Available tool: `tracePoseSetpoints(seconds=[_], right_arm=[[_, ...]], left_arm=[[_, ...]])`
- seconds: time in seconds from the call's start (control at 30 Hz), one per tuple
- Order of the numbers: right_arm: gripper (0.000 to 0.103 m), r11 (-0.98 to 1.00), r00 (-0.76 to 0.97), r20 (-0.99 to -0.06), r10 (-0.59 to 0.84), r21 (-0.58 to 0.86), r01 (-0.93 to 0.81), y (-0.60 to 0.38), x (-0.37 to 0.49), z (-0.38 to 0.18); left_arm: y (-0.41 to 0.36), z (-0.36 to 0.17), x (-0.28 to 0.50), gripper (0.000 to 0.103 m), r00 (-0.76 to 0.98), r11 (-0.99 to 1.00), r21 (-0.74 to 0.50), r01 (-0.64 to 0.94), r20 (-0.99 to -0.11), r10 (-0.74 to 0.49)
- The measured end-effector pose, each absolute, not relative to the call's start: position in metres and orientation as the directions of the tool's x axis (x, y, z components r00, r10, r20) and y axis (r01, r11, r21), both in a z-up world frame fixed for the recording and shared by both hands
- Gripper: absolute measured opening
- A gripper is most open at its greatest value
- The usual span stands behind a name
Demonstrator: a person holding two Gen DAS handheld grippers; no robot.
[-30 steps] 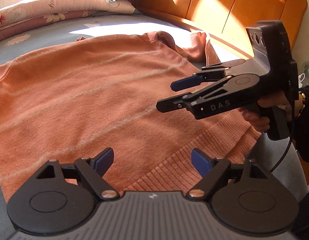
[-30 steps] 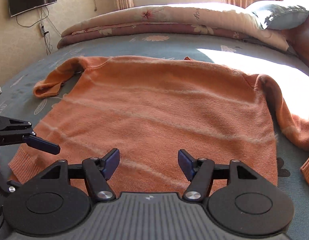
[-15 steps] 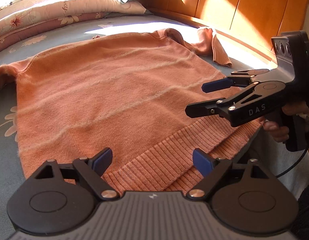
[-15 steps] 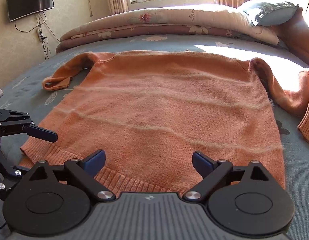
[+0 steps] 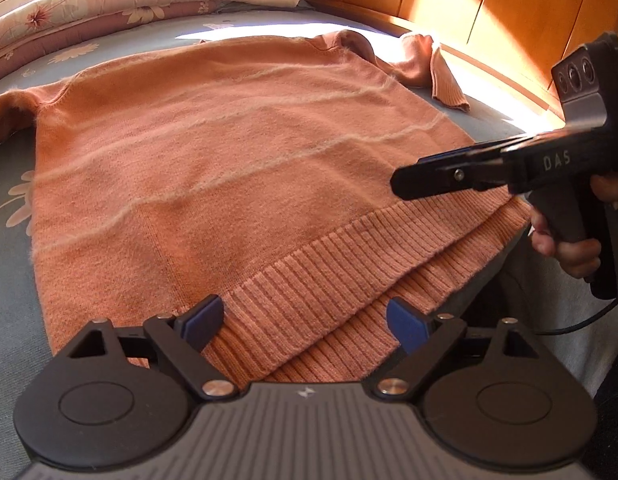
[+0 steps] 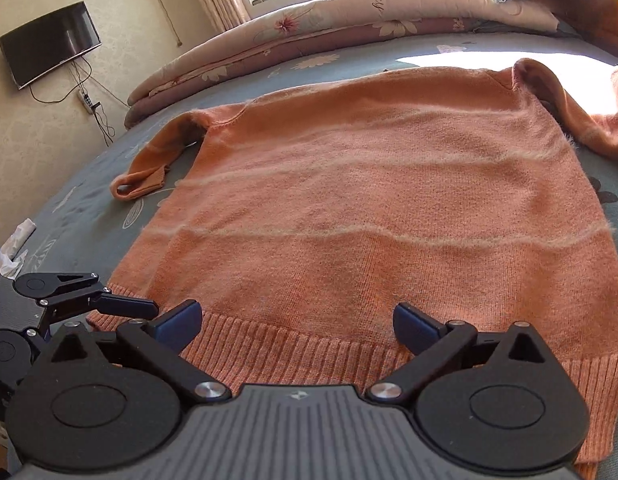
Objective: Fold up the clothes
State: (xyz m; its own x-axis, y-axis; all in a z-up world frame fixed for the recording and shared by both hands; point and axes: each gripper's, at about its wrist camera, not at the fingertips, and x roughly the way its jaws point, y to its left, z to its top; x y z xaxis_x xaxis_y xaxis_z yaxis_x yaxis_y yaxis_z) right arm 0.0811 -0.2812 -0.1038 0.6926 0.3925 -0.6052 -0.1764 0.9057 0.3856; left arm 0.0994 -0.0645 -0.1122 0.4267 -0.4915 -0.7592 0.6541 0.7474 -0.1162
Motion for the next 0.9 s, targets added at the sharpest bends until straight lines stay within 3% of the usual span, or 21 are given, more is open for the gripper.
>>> tracePoseSetpoints(seconds=[0.1,0.27,0.4,0.9], right_arm=[[0.103,0.904,0.771,-0.551,0.318,0.421,-0.071,-0.313,0.072,-0.095],[0.100,0.874,0.766,-0.593,0.246,0.478,0.089,-0.369,0.070,-0.118],[0.097,0.905,0.772,-0.619,0.145,0.399,0.150,-0.386,0.058,-0.118],[0.103,0.908,0.740,-0.640,0.208,0.408,0.097,-0.358,0.080,-0.120]], left_arm=[[-0.066,-0.114,0.098,0.092,0.431,0.746,-0.109,0.657,-0.758,-0.490],[-0.064,-0.113,0.099,0.092,0.426,0.752,-0.129,0.646,-0.757,-0.496],[-0.062,-0.112,0.098,0.092,0.420,0.748,-0.130,0.651,-0.759,-0.498],[-0.060,-0.103,0.098,0.092,0.410,0.750,-0.116,0.651,-0.778,-0.476]])
